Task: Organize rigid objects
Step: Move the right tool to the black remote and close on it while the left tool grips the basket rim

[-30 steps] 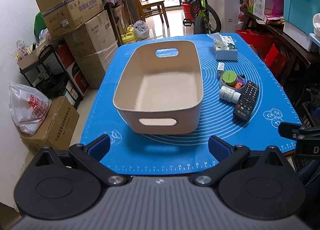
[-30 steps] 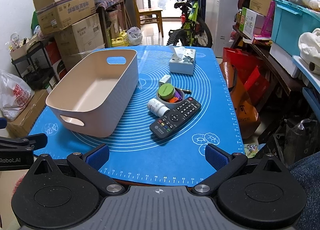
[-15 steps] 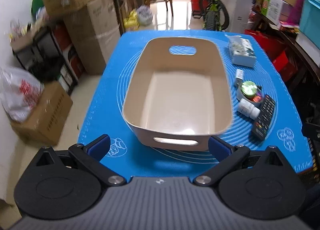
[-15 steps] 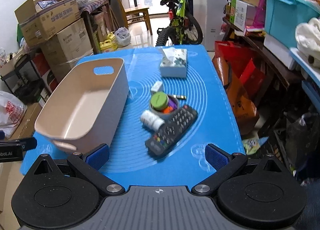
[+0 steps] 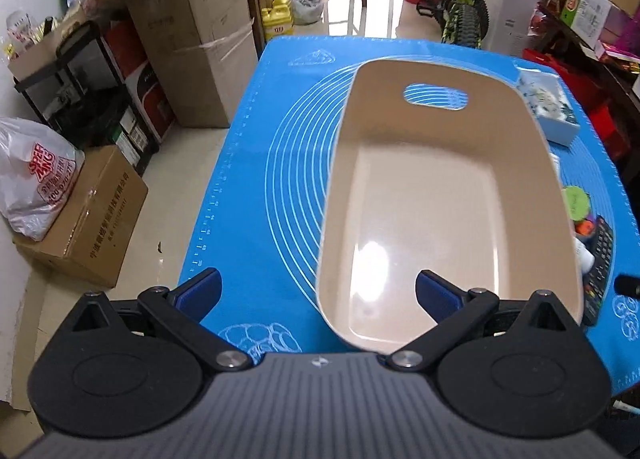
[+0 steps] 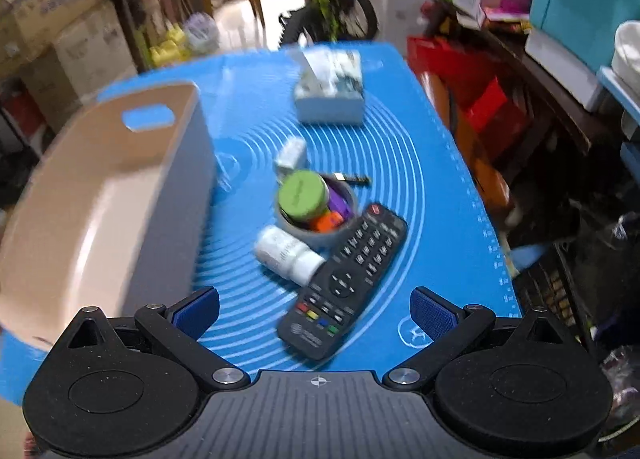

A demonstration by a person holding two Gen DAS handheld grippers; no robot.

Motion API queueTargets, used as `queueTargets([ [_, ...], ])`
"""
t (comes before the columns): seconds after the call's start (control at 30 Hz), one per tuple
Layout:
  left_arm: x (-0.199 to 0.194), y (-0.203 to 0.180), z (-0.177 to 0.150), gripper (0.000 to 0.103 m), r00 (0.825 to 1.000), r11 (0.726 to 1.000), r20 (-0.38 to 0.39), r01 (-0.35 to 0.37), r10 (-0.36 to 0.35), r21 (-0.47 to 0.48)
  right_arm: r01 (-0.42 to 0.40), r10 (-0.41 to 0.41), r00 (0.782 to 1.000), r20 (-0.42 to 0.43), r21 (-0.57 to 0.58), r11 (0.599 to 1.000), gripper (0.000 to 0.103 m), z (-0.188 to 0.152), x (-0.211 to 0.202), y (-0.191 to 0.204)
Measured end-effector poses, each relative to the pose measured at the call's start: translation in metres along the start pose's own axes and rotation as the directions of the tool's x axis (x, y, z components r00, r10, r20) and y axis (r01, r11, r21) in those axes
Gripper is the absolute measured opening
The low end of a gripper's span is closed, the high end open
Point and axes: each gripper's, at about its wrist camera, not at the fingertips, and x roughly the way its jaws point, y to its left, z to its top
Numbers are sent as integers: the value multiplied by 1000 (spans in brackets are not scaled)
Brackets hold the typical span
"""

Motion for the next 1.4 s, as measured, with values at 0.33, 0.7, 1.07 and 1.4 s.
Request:
queueTargets([
  [0.33,30,1,19,73,998,998,-50,28,-25,50,42,-38,992,-117,27,999,100,1,50,9],
  [0.7,46,7,27,13,994,998,-105,30,-24,60,67,-49,981,-186,92,994,94,3,90,-24],
  [1.07,49,5,30,6,992,997,-117,55,-50,44,19,21,970,-243,160,987,77,5,112,-27],
  [1.4,48,3,29,7,993,998,-115,41,-36,45,69,-17,967,-254,195,978,56,5,107,-41],
])
